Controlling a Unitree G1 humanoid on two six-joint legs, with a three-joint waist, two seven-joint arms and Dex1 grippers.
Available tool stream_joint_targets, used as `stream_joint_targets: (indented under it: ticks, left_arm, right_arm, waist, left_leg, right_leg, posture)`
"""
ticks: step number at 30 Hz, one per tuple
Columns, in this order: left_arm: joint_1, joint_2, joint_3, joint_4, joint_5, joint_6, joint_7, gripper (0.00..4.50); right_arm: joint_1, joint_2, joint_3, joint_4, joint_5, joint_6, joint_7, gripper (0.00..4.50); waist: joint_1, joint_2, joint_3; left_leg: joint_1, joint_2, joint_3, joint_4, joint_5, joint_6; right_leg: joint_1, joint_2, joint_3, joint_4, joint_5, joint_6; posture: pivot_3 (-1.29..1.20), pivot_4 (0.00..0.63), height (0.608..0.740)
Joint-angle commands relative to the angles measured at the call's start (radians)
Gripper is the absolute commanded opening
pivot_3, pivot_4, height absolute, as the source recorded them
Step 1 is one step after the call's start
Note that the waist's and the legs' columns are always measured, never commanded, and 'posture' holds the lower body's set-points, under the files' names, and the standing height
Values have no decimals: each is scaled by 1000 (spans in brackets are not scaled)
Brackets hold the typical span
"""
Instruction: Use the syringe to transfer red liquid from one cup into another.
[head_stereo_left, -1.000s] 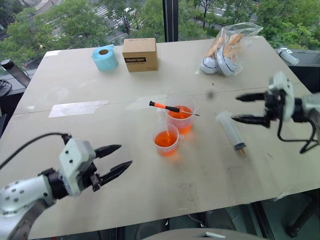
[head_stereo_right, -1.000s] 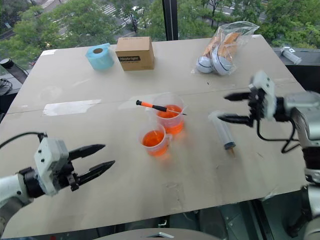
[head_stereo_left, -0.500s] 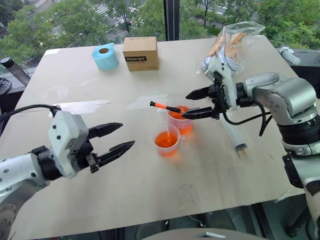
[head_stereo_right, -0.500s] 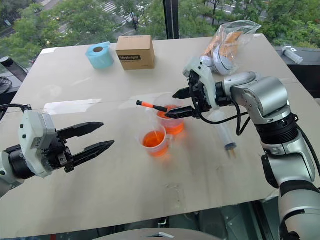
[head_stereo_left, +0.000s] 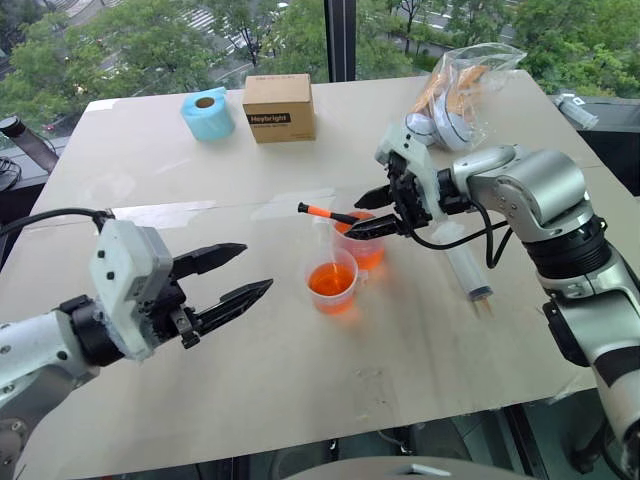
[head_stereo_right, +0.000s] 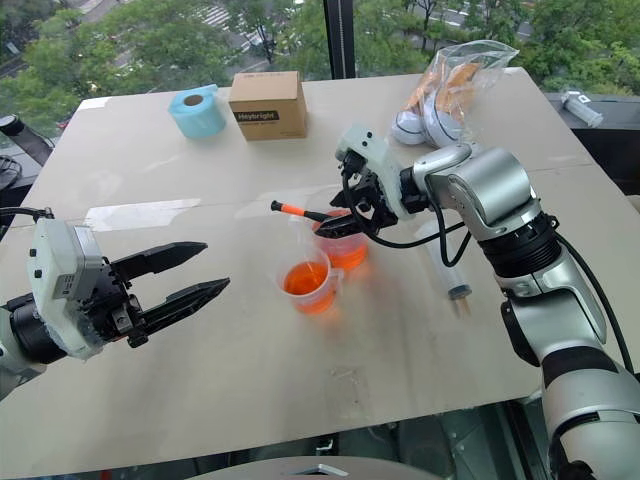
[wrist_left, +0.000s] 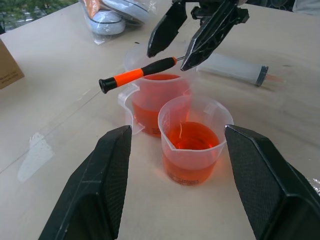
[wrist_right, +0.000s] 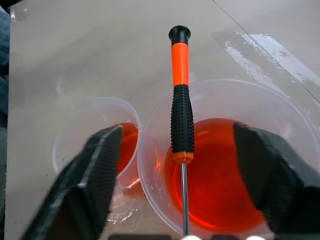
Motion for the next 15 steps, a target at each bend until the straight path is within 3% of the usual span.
stream_joint_targets:
  ticks: [1,2,5,15]
  left_arm:
    - [12,-12,4,2,25,-24,-13,2993]
    - [17,-15,4,1,31,-25,-16,2993]
    - [25,-24,10,1,36,-25,-19,2993]
    - [14,-25,9,-1,41,-24,-19,2993]
  right_arm:
    - [-23,4,1,-22,-3,3,-1,1504]
    - [-21,5,3,-22,-5,0,-3,969]
    - [-20,7,8,-23,-4,-2,-2,55]
    - [-41,6,-31,-20,4,-11,-13,55]
  waist:
    - [0,0,0]
    - [0,0,0]
    - [-1,0,0]
    - [-2,0,0]
  left_leg:
    - [0,0,0,0,0,0]
    - [0,0,0,0,0,0]
    - [0,0,0,0,0,0]
    - [0,0,0,0,0,0]
  right_leg:
    - [0,0,0,0,0,0]
    - [0,0,0,0,0,0]
    - [0,0,0,0,0,0]
    - [0,0,0,0,0,0]
  posture:
    - [0,150,740]
    - [0,150,740]
    - [0,150,740]
    - [0,150,740]
